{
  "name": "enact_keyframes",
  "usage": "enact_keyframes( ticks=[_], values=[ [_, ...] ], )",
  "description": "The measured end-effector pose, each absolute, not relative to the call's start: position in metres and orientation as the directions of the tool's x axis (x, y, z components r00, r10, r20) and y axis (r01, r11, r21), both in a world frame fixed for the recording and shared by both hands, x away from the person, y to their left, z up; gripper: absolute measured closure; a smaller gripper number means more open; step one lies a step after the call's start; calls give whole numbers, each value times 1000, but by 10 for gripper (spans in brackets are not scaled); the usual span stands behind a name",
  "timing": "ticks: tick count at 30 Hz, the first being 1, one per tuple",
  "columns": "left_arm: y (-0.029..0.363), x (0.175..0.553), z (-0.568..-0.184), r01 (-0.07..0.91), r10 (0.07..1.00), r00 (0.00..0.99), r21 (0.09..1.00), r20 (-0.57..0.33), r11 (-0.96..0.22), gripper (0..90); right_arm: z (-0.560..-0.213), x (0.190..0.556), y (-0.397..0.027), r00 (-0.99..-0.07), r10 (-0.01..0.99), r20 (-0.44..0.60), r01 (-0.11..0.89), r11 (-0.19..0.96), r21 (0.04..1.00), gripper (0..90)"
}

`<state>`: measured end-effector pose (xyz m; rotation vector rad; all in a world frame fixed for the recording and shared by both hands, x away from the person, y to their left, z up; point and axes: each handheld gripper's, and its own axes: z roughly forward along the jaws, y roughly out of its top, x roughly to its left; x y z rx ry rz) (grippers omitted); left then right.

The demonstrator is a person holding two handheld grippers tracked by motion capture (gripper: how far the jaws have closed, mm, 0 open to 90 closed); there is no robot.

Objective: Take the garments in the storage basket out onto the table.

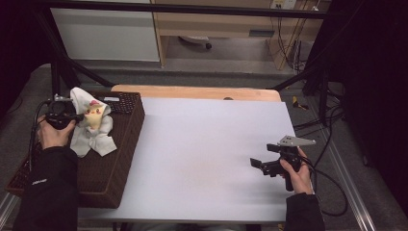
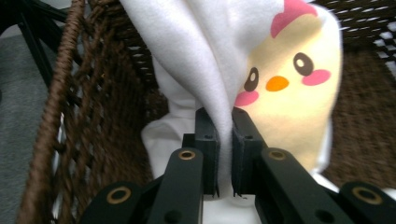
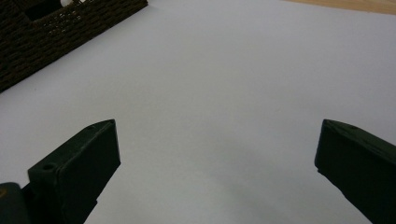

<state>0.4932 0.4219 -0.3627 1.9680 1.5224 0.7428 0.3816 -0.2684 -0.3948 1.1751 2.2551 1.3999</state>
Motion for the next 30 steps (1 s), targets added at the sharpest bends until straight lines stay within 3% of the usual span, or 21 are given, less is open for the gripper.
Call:
enact_keyframes(
  ticks=[14,20,21,22,25,28,29,30],
  values=[
    [408,441,-362,709,958,285,676,-18,-199,804,-394,381,-269,-650,732,203,504,215,837,7],
    [410,443,-370,679,948,318,696,7,-233,668,-394,381,-269,-648,734,204,505,214,836,7],
    [411,446,-370,655,946,324,715,28,-245,605,-394,381,-269,-648,734,204,505,213,836,7],
    [413,451,-368,646,950,312,727,29,-235,457,-394,381,-269,-647,734,205,507,214,835,7],
    [416,460,-367,647,957,291,738,-9,-190,329,-394,381,-268,-650,733,202,504,217,836,7],
    [421,479,-373,670,958,284,723,-40,-168,376,-394,381,-268,-653,731,200,502,219,837,7],
    [421,479,-373,670,958,284,723,-40,-168,441,-394,381,-268,-653,731,200,502,219,837,7],
    [421,486,-377,700,952,300,690,-50,-184,560,-394,381,-268,-653,730,201,503,220,836,7]
  ],
)
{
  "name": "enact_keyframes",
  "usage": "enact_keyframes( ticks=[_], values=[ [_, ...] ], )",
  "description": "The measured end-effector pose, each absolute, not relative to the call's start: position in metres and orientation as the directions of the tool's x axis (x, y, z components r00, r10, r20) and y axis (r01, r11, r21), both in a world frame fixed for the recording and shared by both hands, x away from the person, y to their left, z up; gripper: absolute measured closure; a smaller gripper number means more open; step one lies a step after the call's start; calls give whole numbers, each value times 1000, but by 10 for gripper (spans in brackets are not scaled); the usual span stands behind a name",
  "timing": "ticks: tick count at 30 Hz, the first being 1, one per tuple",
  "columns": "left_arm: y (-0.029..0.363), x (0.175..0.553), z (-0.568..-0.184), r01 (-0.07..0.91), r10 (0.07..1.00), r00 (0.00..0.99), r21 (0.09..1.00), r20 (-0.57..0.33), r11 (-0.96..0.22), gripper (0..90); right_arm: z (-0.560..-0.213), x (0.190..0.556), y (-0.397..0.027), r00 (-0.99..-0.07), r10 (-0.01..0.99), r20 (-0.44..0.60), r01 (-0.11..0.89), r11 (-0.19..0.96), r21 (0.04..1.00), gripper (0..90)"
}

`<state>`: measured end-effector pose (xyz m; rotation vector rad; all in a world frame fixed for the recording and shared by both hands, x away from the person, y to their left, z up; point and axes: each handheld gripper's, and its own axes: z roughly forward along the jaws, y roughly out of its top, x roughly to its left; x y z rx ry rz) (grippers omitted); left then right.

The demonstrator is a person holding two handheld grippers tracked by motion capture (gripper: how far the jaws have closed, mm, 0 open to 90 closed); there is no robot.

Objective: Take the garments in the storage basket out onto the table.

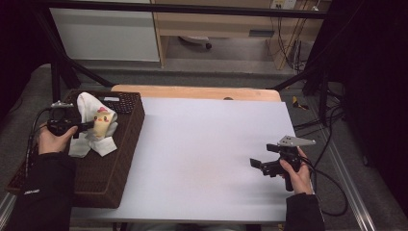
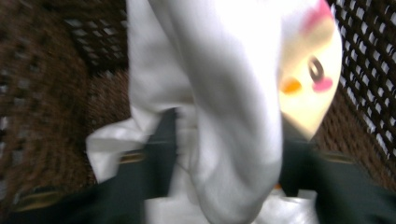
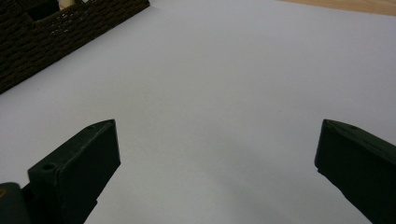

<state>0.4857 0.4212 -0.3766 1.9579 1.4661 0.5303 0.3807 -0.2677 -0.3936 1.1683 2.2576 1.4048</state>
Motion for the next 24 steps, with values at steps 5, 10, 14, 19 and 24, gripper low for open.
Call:
enact_keyframes(
  ticks=[5,10,14,19,24],
  values=[
    [419,485,-377,714,953,297,677,-66,-176,787,-392,380,-269,-652,730,204,499,210,841,7],
    [413,476,-364,706,936,348,669,-45,-231,812,-391,380,-270,-651,732,202,497,209,842,7],
    [407,470,-355,698,923,382,668,-41,-259,815,-391,380,-270,-651,732,203,498,209,841,7],
    [406,464,-347,694,918,394,667,-34,-273,815,-392,380,-269,-652,731,202,498,213,840,7],
    [406,453,-332,698,910,410,662,-57,-272,816,-391,380,-270,-650,732,203,499,210,841,7]
  ],
)
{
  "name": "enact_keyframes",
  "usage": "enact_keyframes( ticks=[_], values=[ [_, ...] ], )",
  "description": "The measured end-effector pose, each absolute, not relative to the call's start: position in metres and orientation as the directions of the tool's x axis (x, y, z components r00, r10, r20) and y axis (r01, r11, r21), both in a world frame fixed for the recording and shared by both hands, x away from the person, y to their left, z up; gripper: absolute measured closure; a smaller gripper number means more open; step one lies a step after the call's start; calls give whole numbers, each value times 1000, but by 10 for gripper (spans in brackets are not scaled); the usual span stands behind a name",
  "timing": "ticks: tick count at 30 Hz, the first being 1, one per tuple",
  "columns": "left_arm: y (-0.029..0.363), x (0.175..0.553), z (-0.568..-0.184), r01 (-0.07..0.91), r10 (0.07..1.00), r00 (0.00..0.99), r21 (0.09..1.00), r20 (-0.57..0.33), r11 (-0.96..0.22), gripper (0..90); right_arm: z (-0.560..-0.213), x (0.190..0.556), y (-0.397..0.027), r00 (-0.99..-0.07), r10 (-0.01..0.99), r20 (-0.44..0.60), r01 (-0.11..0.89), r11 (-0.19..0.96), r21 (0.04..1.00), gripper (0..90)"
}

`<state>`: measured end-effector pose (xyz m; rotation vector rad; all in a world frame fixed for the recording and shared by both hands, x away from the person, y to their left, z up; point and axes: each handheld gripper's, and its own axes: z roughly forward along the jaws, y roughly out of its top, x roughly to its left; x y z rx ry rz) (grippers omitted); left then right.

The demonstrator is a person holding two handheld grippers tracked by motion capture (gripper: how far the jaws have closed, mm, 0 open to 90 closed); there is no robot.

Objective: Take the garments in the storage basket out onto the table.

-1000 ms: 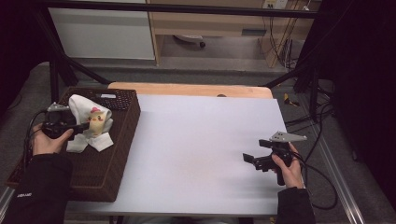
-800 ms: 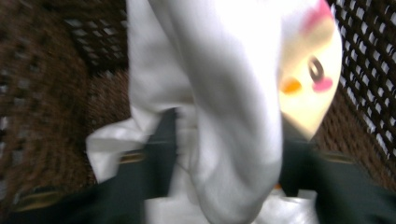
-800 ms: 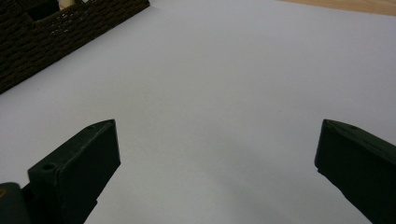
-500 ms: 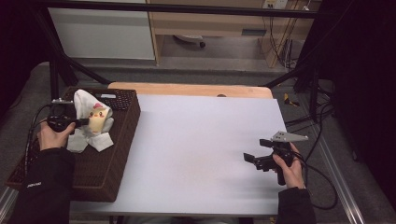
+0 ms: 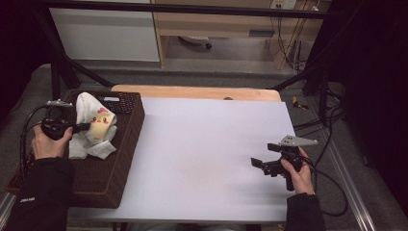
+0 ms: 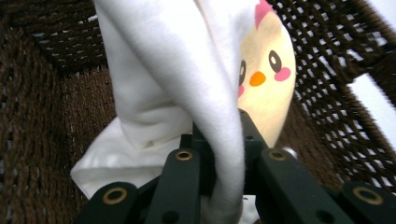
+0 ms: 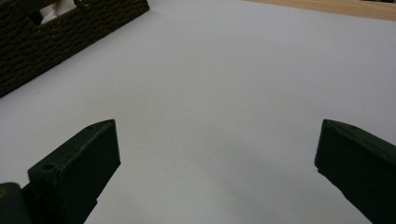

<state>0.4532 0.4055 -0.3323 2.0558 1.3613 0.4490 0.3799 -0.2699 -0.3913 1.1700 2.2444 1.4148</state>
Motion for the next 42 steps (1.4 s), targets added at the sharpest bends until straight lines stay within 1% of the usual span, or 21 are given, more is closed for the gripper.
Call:
enact_keyframes(
  ticks=[11,26,42],
  values=[
    [405,440,-312,681,896,437,681,-84,-268,818,-392,380,-269,-652,731,198,497,216,840,7],
    [403,420,-279,631,875,478,723,-76,-282,819,-392,380,-268,-651,732,200,500,216,839,7],
    [386,406,-247,603,844,534,726,-59,-331,819,-392,380,-268,-654,729,203,501,216,838,7]
  ],
)
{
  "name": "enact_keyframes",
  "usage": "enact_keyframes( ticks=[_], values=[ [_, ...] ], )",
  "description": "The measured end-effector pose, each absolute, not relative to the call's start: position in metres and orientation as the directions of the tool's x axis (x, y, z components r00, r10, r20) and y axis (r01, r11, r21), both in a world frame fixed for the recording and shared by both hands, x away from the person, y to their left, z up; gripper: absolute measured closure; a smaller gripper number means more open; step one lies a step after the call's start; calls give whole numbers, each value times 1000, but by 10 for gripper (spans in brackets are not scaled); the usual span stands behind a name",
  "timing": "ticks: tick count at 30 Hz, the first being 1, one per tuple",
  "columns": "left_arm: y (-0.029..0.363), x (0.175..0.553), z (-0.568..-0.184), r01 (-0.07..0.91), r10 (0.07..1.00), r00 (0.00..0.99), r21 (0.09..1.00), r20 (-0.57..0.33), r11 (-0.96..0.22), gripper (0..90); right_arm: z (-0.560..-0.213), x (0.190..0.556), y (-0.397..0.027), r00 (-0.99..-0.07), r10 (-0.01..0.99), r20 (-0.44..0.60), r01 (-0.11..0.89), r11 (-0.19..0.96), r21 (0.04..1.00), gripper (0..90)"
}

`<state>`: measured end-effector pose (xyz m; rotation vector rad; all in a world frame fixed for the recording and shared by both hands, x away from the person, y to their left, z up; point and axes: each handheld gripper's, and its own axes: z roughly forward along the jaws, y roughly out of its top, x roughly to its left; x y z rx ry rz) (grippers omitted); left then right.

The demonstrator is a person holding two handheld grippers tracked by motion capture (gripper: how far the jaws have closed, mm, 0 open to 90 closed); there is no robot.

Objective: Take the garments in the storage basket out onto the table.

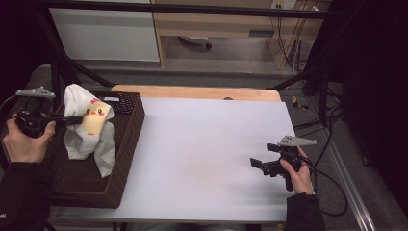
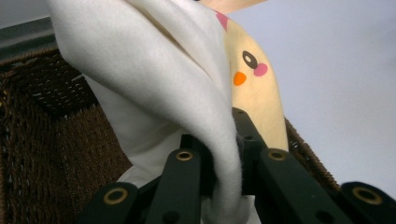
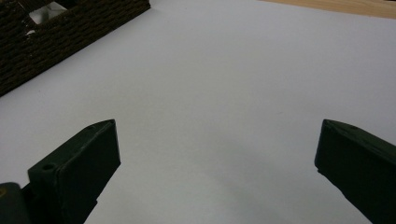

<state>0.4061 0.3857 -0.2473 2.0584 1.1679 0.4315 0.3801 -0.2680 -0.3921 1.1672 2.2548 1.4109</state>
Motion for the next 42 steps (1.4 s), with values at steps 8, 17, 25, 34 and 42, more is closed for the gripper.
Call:
enact_keyframes(
  ticks=[8,17,25,34,42],
  values=[
    [383,402,-235,592,830,554,734,-69,-334,820,-392,380,-268,-653,729,204,501,215,838,7],
    [380,397,-217,576,816,575,742,-69,-343,821,-392,380,-267,-654,728,204,501,216,838,7],
    [376,394,-206,565,802,593,747,-73,-350,821,-392,380,-267,-655,728,204,502,217,837,7],
    [366,394,-192,550,783,618,754,-77,-359,821,-392,380,-267,-656,727,205,503,218,837,7],
    [354,393,-180,530,763,642,763,-76,-370,821,-393,380,-267,-656,726,204,502,218,837,7]
  ],
)
